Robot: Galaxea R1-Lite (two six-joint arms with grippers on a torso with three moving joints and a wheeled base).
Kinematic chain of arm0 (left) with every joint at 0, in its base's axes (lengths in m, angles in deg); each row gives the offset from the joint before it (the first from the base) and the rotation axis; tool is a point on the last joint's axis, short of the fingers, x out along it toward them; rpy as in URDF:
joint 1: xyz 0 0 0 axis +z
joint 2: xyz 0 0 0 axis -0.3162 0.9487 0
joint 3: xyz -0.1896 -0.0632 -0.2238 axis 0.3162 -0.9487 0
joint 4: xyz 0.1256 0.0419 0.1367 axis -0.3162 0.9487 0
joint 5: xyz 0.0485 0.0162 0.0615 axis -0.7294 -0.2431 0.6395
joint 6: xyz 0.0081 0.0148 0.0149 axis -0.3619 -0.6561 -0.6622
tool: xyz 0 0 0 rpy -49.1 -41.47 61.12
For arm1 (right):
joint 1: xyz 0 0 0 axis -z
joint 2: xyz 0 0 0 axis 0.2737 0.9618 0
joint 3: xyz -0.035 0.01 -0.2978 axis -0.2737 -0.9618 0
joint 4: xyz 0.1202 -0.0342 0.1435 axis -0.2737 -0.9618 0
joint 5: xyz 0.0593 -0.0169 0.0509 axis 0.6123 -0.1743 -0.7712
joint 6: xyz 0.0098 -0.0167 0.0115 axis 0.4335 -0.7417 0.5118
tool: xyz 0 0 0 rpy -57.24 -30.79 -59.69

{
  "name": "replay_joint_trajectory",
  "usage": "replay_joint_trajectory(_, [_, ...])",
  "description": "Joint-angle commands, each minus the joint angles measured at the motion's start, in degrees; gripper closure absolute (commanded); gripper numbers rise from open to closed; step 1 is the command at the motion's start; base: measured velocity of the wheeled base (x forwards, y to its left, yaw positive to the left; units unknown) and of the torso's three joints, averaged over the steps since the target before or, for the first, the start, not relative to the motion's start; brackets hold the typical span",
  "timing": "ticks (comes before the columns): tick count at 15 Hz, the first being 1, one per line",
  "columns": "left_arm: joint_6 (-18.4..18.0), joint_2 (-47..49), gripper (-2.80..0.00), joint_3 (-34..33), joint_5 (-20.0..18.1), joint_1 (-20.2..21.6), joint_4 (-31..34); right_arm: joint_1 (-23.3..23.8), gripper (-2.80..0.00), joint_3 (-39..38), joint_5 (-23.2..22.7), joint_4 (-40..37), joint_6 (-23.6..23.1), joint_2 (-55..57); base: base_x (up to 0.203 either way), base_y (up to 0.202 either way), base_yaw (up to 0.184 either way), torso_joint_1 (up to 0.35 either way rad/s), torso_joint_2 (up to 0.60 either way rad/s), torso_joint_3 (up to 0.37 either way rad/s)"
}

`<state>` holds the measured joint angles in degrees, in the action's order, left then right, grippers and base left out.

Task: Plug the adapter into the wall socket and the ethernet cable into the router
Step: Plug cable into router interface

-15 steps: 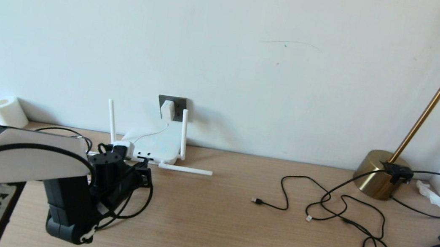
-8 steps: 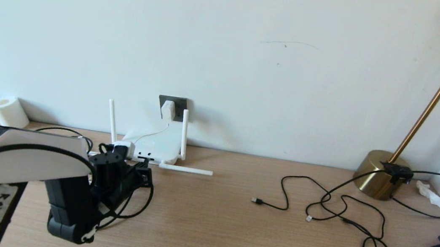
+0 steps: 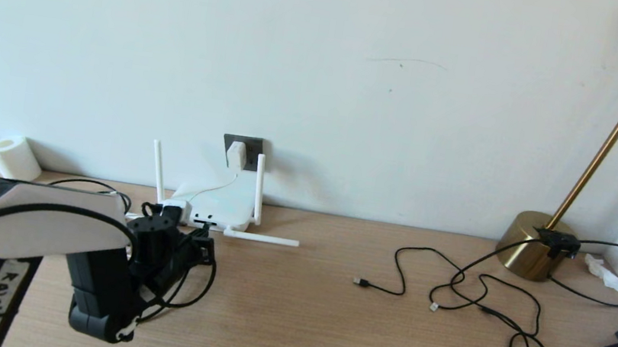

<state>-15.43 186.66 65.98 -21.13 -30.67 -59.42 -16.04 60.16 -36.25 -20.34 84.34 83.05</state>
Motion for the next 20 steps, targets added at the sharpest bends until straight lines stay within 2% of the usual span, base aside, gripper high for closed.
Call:
replay_joint_trajectory(1, [0.03, 0.09, 0.0, 0.03, -0.08, 0.02, -0.56, -0.02, -2.8, 0.01, 0.02, -0.03, 0.01, 0.06, 0.0, 0.0, 0.0, 0.0, 0.0, 0.0])
replay_joint_trajectory(20, [-0.76, -0.96, 0.0, -0.68, 0.26, -0.59, -0.56, -0.02, -2.8, 0.01, 0.02, -0.03, 0.01, 0.06, 0.0, 0.0, 0.0, 0.0, 0.0, 0.0])
